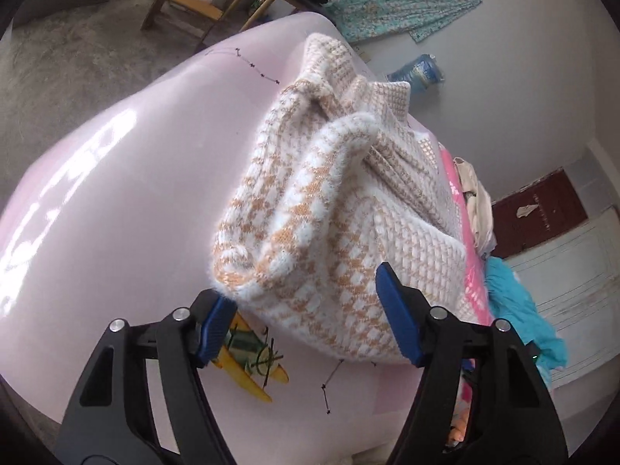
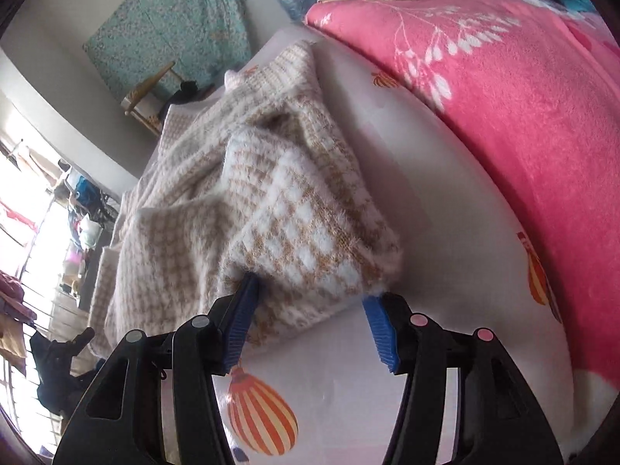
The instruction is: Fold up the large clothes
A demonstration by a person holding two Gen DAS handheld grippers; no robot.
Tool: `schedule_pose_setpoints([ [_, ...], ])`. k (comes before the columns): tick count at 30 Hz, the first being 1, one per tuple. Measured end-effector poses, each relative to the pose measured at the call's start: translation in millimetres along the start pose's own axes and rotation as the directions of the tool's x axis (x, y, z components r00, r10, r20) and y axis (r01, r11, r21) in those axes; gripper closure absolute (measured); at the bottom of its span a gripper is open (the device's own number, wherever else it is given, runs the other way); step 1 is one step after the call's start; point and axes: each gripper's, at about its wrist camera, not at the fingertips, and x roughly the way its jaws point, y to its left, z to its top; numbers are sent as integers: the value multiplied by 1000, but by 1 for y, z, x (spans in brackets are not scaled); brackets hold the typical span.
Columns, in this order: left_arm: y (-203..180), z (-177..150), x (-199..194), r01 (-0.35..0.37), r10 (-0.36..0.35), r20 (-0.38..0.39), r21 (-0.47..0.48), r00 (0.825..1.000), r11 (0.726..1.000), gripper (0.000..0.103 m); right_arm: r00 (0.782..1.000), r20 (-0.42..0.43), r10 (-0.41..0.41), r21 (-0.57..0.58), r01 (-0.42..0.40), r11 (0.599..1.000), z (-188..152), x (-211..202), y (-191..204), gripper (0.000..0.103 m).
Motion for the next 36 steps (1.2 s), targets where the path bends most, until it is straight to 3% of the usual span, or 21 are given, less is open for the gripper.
schedule_pose_setpoints([
  [2,-14,0,5,-111,109,25,99,994,989,57,998,38,-56,-59,58,997,-1,3,10,51],
  [3,-21,0,6,-171,166,43,150,985,974,62,996,50,-70,-91,74,993,-1,3,16,59],
  [4,-28,-1,8,-223,217,56,198,975,954,70,995,60,-83,-124,90,988,0,1,22,75],
  [5,-34,-2,7,-244,235,67,232,970,942,77,992,76,-97,-153,108,982,1,-4,28,82],
  [8,-53,-3,-12,-270,235,143,311,961,912,89,986,133,-104,-212,131,968,5,-25,42,89],
  [13,-81,-4,-50,-261,185,221,387,957,884,94,981,178,-71,-241,113,964,13,-57,53,91],
  [17,-88,-7,-74,-222,145,209,415,967,882,95,980,190,-63,-265,113,958,10,-80,58,91],
  [21,-69,-11,-86,-173,140,113,377,984,910,93,995,95,-26,-217,46,975,-2,-88,37,91],
  [25,-20,-15,-70,-151,163,-28,250,986,957,75,995,-103,-17,-120,5,993,-15,-55,-1,78],
  [27,4,-11,-65,-150,163,-74,157,984,976,66,988,-155,0,-58,-9,998,-13,-50,-19,72],
  [29,21,-2,-74,-129,134,-63,74,989,989,60,991,-132,9,-35,-14,999,-9,-63,-31,62],
  [31,35,5,-91,-109,109,-2,3,994,994,53,997,-69,-46,-40,43,998,-3,-81,-39,47],
  [33,40,12,-106,-117,118,70,-24,991,993,52,997,-33,-73,-21,73,997,6,-91,-46,45],
  [36,27,22,-108,-130,126,120,28,985,991,52,1000,-15,-27,-34,26,999,18,-91,-35,45],
])
